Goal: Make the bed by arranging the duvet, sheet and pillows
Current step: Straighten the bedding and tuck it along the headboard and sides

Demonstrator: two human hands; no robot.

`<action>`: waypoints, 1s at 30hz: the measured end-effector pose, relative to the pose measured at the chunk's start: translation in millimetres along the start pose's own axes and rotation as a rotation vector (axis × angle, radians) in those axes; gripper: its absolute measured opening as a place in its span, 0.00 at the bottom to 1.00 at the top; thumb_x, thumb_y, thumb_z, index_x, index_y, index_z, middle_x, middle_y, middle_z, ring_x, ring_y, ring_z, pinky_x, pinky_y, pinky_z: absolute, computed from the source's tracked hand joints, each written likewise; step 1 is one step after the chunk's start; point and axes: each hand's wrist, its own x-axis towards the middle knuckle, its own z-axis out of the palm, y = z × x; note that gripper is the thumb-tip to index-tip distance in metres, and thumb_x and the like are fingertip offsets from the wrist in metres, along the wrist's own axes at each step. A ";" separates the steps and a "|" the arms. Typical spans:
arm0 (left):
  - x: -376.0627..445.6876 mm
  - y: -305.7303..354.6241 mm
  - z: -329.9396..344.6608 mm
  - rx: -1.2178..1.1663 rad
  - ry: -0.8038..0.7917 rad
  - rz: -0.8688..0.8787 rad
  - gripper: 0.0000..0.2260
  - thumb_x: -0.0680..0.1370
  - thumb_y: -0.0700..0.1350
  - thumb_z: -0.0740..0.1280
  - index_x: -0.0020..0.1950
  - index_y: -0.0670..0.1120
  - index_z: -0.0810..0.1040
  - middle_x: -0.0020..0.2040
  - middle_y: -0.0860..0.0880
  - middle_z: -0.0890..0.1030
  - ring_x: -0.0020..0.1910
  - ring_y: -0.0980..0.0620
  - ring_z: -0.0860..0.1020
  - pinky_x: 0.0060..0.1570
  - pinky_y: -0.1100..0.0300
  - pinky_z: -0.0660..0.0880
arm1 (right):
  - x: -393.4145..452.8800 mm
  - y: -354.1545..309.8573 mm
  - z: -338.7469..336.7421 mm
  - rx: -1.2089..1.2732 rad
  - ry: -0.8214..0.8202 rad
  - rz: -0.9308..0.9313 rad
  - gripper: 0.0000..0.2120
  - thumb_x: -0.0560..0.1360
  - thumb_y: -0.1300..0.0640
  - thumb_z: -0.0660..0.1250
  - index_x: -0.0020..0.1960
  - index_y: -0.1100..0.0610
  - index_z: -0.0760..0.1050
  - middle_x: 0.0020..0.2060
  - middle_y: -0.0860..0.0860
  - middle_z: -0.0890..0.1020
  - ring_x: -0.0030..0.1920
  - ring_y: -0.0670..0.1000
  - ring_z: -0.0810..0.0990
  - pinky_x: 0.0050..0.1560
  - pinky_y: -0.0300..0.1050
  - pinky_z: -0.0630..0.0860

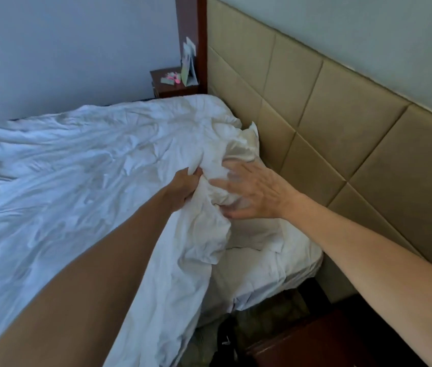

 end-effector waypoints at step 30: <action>-90.4 -93.3 -28.2 0.537 0.157 -0.002 0.23 0.77 0.51 0.66 0.68 0.40 0.69 0.63 0.39 0.76 0.60 0.37 0.75 0.52 0.53 0.74 | 117.7 -40.3 -46.0 0.352 -0.011 0.850 0.14 0.67 0.64 0.60 0.26 0.51 0.64 0.27 0.48 0.70 0.34 0.56 0.74 0.32 0.46 0.64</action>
